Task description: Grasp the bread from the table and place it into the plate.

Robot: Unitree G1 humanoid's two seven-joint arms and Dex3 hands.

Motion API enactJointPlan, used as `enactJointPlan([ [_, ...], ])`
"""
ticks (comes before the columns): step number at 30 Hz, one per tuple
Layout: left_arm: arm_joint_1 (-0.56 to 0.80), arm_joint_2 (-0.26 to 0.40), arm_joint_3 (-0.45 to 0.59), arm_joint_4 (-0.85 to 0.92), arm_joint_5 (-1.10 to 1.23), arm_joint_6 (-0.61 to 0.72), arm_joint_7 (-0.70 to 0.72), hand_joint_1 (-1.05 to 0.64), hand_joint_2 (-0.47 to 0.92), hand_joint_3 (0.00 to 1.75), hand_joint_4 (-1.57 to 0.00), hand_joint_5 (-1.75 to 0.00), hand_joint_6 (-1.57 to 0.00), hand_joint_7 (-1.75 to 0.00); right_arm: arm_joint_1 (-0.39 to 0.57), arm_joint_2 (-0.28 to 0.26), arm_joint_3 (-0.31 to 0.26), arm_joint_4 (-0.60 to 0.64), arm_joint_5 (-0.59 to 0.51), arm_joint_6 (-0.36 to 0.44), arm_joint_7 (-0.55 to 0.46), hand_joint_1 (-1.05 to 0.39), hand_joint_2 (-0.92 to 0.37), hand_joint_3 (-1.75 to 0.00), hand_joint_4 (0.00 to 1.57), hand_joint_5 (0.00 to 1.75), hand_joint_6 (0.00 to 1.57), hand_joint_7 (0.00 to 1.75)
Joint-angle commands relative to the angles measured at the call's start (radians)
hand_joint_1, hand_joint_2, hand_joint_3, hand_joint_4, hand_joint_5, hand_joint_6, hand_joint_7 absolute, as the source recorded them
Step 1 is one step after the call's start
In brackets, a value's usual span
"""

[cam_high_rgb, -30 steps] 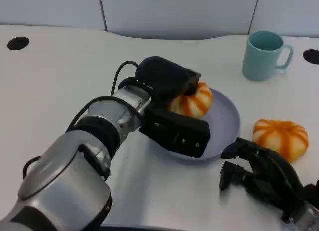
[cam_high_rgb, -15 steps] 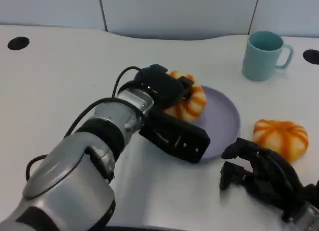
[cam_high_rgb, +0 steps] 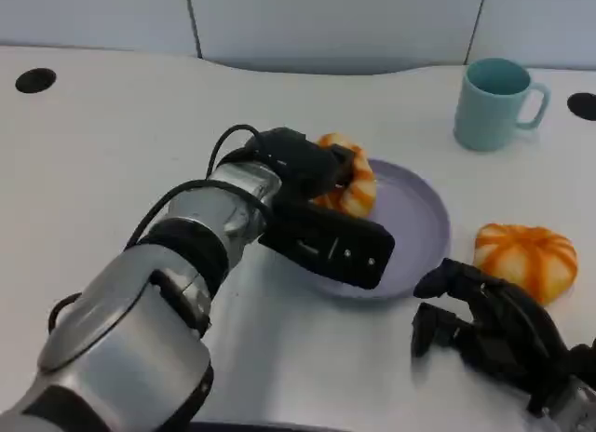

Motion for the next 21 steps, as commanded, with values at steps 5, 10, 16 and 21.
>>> enactJointPlan([
  [5, -0.035, 0.017, 0.051, -0.013, -0.049, -0.021, -0.035, -0.98, 0.92, 0.41, 0.00, -1.42, -0.25, -1.50, 0.036, -0.006, -0.001, 0.042, -0.013, 0.026, -0.010, -0.49, -0.92, -0.08, 0.65, 1.63, 0.73, 1.02],
  [10, -0.031, 0.011, 0.063, -0.012, -0.055, -0.020, -0.038, -0.97, 0.92, 0.37, 0.00, -1.35, -0.21, -1.57, 0.036, -0.005, -0.002, 0.041, -0.012, 0.035, -0.015, -0.48, -0.92, -0.08, 0.66, 1.63, 0.74, 1.00],
  [16, -0.029, 0.008, 0.069, -0.009, -0.058, -0.018, -0.063, -0.97, 0.92, 0.37, 0.00, -0.87, -0.09, -1.31, 0.038, -0.004, -0.004, 0.036, -0.013, 0.037, -0.020, -0.48, -0.92, -0.06, 0.64, 1.61, 0.76, 0.96],
  [21, -0.030, 0.014, 0.066, -0.010, -0.056, -0.020, -0.065, -0.98, 0.92, 0.40, 0.00, -0.55, 0.00, -1.12, 0.038, -0.004, -0.001, 0.032, -0.016, 0.028, -0.017, -0.49, -0.92, -0.06, 0.66, 1.59, 0.76, 0.96],
])
